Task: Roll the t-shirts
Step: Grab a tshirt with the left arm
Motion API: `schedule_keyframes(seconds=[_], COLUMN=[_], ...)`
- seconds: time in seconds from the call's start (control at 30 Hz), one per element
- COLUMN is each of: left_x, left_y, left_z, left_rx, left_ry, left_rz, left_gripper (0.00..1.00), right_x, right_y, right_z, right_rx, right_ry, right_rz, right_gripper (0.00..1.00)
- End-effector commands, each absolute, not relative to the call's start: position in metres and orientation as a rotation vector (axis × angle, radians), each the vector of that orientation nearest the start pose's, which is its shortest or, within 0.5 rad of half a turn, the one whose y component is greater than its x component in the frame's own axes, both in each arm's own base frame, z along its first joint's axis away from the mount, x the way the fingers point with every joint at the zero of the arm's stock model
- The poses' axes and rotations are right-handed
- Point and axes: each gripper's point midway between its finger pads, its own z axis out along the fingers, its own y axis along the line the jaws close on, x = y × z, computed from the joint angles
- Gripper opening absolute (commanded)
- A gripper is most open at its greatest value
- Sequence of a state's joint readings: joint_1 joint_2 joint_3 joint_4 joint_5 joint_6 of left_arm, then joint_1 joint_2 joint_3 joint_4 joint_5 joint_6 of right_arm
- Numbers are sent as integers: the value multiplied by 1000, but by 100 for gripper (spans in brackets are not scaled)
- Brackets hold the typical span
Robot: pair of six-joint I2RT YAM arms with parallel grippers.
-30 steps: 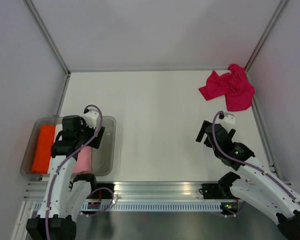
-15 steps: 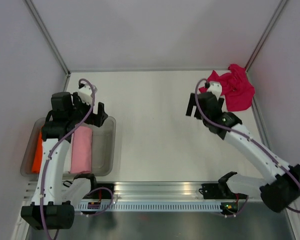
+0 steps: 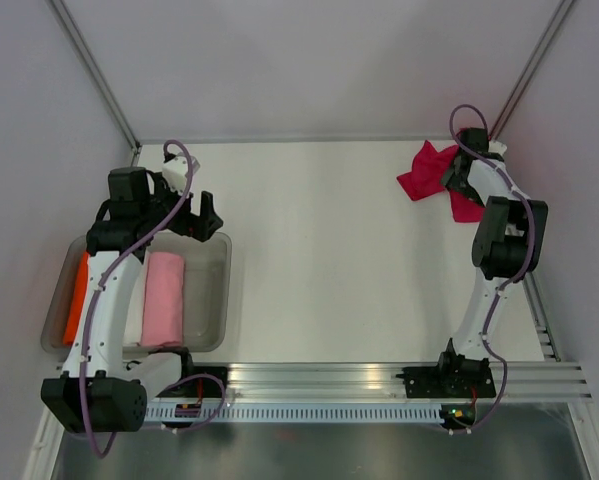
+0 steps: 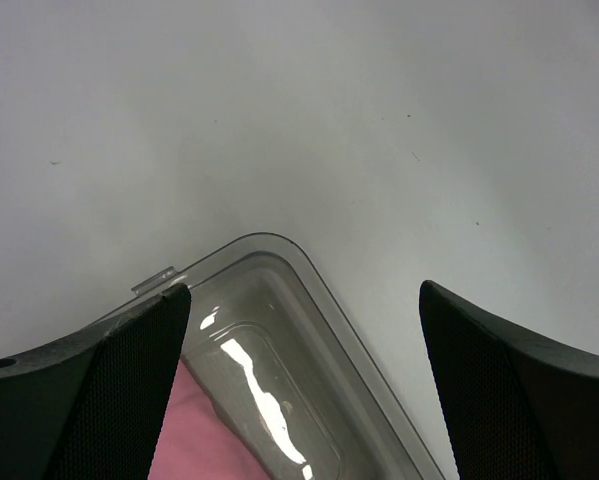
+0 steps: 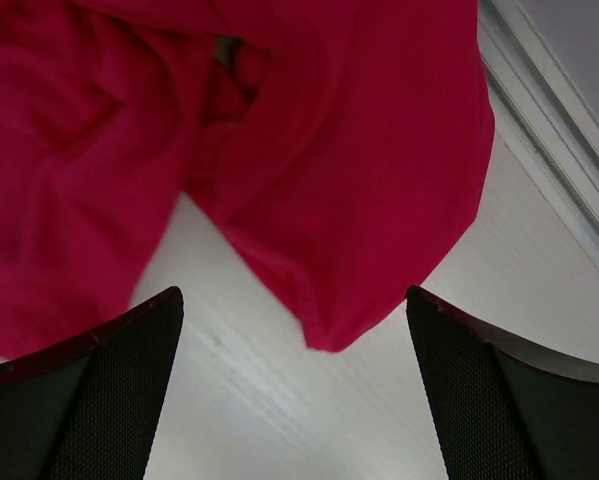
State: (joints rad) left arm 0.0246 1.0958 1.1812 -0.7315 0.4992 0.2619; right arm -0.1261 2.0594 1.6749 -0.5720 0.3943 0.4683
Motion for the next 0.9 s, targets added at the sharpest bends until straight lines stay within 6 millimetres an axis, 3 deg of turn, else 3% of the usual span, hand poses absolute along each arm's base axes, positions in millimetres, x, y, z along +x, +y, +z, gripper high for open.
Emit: schedule_keyframes(seconds=[0.0,0.03,0.13,0.2,0.23,0.37,0.47,0.5,0.57,0.6,0.67,0.7,0.77,0.8,0.87], left_x=[305,306,309,311,311,311,312,312,310,309,308,307,305,305,302], left_y=[-71,-71,-70,-70,-69,-64,-62,-63,-65,-66,-67,-67,-69,-68,-70], left_z=[257,255,249,247,247,251,255,256,259,261,264,266,270,273,278], left_rx=[572,571,568,564,563,551,545,545,546,546,545,539,539,535,539], left_ry=[2075,2081,2101,2109,2111,2105,2099,2096,2090,2086,2078,2076,2068,2062,2052], left_rz=[-399,-404,-406,-401,-396,-360,-346,-347,-359,-366,-373,-378,-383,-382,-387], left_gripper=[100,100,100,100,100,100,100,100,100,100,100,100,100,100,100], right_x=[478,477,483,489,489,491,496,502,507,509,507,501,490,479,452], right_y=[-126,-128,-126,-120,-120,-111,-103,-89,-70,-53,-18,13,58,99,145], right_z=[60,44,25,21,20,22,45,69,95,136,172,208,248,268,327], right_rx=[857,864,814,772,766,707,644,596,511,437,291,183,13,-115,-262], right_ry=[2425,2454,2492,2507,2512,2523,2494,2456,2390,2309,2248,2189,2122,2081,1943], right_rz=[-452,-442,-406,-357,-347,-275,-203,-90,34,116,245,278,338,385,526], right_gripper=[98,98,91,71,50,0,0,0,0,0,0,1,0,0,0])
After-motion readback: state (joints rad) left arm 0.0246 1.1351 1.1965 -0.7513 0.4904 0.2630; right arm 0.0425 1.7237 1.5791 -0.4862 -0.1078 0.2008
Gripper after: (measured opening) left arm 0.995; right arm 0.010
